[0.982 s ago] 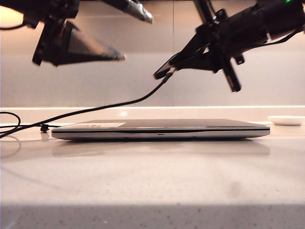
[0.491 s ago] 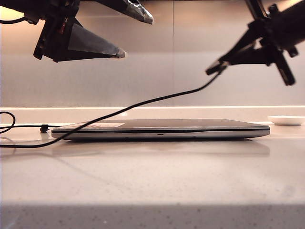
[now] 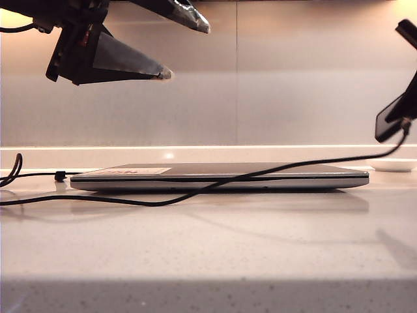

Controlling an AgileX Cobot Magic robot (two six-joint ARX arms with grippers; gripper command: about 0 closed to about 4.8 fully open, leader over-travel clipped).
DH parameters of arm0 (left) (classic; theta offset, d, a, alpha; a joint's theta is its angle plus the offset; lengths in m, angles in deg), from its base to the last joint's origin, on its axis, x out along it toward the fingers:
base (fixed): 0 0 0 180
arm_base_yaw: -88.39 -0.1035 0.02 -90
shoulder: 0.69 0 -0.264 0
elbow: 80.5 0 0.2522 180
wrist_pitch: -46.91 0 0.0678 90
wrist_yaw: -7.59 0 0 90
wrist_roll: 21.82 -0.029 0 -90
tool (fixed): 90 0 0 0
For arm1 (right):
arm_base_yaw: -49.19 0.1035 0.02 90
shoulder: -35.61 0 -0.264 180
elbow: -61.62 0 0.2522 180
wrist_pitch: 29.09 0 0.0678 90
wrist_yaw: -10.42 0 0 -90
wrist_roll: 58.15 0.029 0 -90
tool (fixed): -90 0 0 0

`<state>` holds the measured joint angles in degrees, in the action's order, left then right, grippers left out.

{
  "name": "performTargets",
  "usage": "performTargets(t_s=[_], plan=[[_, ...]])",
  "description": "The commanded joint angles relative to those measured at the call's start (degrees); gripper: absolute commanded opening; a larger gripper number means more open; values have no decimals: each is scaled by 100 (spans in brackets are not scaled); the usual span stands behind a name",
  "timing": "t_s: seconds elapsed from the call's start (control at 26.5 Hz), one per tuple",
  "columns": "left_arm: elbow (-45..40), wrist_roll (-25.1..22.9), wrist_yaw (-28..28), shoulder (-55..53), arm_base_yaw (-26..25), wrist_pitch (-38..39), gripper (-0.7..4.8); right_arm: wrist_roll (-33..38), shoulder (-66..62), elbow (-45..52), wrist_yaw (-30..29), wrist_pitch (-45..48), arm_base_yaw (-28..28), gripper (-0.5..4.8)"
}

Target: Pick up the charging cable and the phone, plug the charging cable into the charging port on the phone, and finally place them back on the table.

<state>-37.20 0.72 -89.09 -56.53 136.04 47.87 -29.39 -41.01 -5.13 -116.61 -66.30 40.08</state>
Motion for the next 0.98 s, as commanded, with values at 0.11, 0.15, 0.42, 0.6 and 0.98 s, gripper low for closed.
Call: performTargets(t_s=[0.11, 0.15, 0.42, 0.6, 0.98], plan=[[31, -7, 0, 15, -2, -46, 318, -501, -433, -400, 55, -243, 11, -6], [31, -4, 0, 15, 0, -46, 318, -503, -599, -496, 42, -254, 15, -6], [31, -7, -2, 15, -2, -46, 318, -546, -1202, -785, -175, -227, 15, -6], [31, -7, 0, 15, 0, -46, 318, -546, -1482, -793, -205, -326, 37, -6], [31, -7, 0, 15, 0, -48, 318, -546, -1604, -796, -166, -365, 72, -4]])
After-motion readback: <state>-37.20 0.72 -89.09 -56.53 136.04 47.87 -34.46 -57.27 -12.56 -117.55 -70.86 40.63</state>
